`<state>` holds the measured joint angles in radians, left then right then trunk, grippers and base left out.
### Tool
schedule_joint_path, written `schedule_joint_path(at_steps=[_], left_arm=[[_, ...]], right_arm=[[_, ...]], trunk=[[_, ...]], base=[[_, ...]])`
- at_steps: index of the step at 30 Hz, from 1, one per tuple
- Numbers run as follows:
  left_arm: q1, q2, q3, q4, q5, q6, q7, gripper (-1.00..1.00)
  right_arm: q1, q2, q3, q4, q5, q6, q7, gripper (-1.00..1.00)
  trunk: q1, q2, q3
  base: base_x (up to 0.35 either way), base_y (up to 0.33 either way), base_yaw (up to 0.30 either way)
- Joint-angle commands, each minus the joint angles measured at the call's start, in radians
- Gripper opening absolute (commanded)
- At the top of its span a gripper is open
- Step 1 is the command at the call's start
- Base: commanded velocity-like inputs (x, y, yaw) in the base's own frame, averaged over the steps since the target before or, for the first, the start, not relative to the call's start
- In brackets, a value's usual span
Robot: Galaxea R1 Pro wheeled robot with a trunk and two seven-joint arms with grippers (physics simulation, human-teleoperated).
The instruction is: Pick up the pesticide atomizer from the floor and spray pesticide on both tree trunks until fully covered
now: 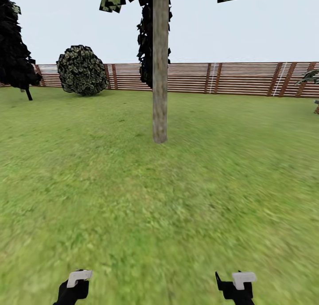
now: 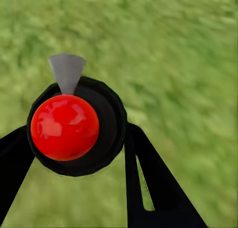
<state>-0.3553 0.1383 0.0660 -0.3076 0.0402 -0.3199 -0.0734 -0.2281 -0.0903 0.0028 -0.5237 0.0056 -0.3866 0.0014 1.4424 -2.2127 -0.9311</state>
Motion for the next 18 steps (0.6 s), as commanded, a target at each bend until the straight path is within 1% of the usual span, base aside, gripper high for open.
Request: schedule_joint_path(at_steps=[1, 18], left_arm=[[-0.001, 0.000, 0.006, 0.001, 0.004, -0.002, -0.008, -1.00], [-0.001, 0.000, 0.006, 0.001, 0.004, -0.002, -0.008, -1.00]], right_arm=[[-0.001, 0.000, 0.000, 0.001, 0.001, -0.003, 0.000, 1.00], [-0.001, 0.000, 0.000, 0.001, 0.001, -0.003, 0.000, 1.00]], trunk=[[0.000, 0.000, -0.001], [0.000, 0.000, -0.001]], base=[[0.339, 0.000, 0.000], [0.339, 0.000, 0.000]])
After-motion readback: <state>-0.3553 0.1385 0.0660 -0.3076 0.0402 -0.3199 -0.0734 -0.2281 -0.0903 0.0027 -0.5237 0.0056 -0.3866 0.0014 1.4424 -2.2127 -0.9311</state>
